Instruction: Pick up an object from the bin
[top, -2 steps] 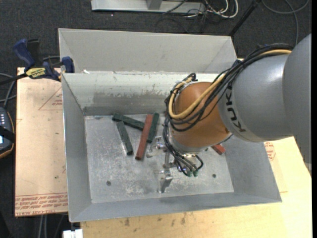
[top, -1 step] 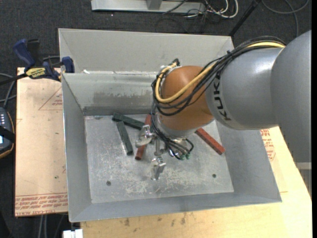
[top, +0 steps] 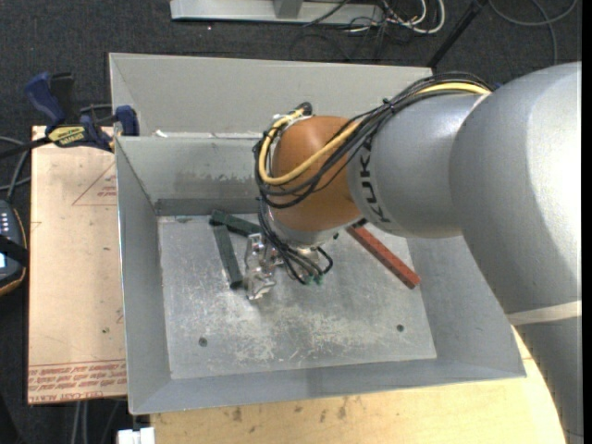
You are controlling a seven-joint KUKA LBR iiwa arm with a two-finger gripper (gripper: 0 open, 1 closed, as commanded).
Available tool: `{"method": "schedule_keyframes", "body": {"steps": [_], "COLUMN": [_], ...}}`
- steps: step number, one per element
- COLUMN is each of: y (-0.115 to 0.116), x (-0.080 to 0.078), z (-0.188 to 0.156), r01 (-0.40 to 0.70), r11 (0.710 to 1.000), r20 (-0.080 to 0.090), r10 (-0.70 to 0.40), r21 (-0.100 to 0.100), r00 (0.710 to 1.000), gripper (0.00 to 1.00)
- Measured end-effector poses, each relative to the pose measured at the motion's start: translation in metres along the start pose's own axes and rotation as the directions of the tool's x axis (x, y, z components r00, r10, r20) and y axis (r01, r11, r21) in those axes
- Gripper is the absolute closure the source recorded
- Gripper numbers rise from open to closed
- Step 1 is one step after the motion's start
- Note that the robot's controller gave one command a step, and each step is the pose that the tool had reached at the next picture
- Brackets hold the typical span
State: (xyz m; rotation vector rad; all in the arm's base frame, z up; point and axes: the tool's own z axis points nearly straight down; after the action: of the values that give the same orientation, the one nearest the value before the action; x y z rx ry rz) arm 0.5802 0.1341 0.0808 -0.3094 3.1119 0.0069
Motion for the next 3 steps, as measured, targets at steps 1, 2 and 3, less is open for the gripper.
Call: {"method": "schedule_keyframes", "body": {"steps": [1,2,3], "y": [0.0,0.0,-0.064], "x": [0.003,0.002,-0.038], "z": [0.002,0.002,0.001], "r01": [0.001,0.001,0.043], "r11": [1.0,1.0,0.999], "r20": [-0.012,-0.01,0.006], "r10": [-0.001,-0.001,-0.043], "r21": [0.001,0.001,0.002], "r00": [1.0,1.0,0.999], "gripper": [0.0,0.0,1.0]}}
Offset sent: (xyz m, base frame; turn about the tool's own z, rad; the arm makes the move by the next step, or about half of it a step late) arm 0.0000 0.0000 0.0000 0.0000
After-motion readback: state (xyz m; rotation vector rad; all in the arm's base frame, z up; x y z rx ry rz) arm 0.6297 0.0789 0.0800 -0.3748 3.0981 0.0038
